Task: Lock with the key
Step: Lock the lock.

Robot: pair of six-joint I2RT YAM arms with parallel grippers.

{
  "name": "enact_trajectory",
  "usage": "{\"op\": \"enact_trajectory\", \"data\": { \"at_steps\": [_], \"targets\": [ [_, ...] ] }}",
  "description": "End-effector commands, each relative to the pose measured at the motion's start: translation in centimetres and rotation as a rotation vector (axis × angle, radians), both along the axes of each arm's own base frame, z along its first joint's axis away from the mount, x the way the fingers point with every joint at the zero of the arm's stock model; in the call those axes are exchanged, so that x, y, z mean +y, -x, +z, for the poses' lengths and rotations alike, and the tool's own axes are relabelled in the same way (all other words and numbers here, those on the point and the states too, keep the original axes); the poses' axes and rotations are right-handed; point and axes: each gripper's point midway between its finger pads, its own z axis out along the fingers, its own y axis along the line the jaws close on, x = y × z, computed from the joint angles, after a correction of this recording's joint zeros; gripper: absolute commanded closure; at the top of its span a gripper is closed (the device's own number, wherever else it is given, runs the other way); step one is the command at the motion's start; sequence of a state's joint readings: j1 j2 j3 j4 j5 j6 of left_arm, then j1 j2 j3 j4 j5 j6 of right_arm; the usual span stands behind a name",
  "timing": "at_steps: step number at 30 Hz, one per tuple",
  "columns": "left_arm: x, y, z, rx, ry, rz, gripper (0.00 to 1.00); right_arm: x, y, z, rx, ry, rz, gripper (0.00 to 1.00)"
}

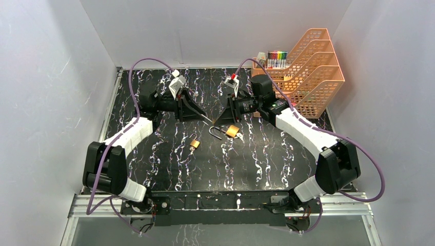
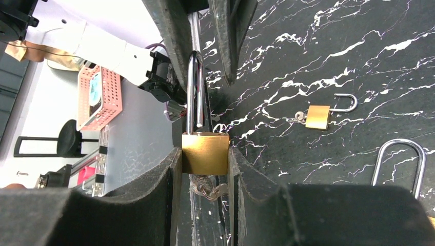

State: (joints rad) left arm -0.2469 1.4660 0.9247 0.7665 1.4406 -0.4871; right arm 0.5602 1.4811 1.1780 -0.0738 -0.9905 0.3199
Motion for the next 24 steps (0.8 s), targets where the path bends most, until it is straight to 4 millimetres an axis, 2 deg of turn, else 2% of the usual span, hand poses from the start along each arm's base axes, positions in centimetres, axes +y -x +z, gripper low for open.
{"op": "enact_trajectory", "data": {
  "at_steps": [1, 5, 9, 10, 12, 13, 18, 20, 24],
  "targets": [
    [-0.1, 0.7, 1.1, -0.068, 0.009, -0.069, 0.99, 0.3, -0.3, 3.4, -0.089, -0.062, 0.012, 0.77],
    [-0.2, 0.7, 1.0, -0.074, 0.011, -0.06, 1.0, 0.1, -0.4, 3.7, -0.1, -0.061, 0.009, 0.71],
    [-0.3, 0.4, 1.5, -0.103, 0.021, -0.028, 1.0, -0.4, -1.1, 4.4, -0.114, -0.059, -0.018, 0.52],
    [-0.4, 0.3, 1.8, -0.111, 0.025, -0.016, 1.0, -0.5, -1.3, 4.7, -0.122, -0.057, -0.024, 0.41],
    [-0.4, -0.1, 2.7, -0.139, 0.041, 0.026, 1.0, -0.8, -1.8, 5.2, -0.153, -0.043, -0.048, 0.07],
    [-0.4, -0.3, 3.2, -0.159, 0.053, 0.052, 1.0, -1.0, -2.1, 5.5, -0.189, -0.038, -0.064, 0.02],
    [-0.3, -0.9, 6.6, -0.25, 0.154, 0.203, 1.0, -2.8, -3.4, 8.3, -0.469, -0.097, -0.251, 0.02],
    [0.0, -1.1, 7.9, -0.28, 0.198, 0.252, 1.0, -3.8, -2.6, 10.0, -0.621, -0.217, -0.317, 0.01],
    [0.4, -0.5, 10.5, -0.323, 0.296, 0.302, 1.0, -5.4, -0.3, 11.5, -0.819, -0.419, -0.372, 0.01]
  ]
}}
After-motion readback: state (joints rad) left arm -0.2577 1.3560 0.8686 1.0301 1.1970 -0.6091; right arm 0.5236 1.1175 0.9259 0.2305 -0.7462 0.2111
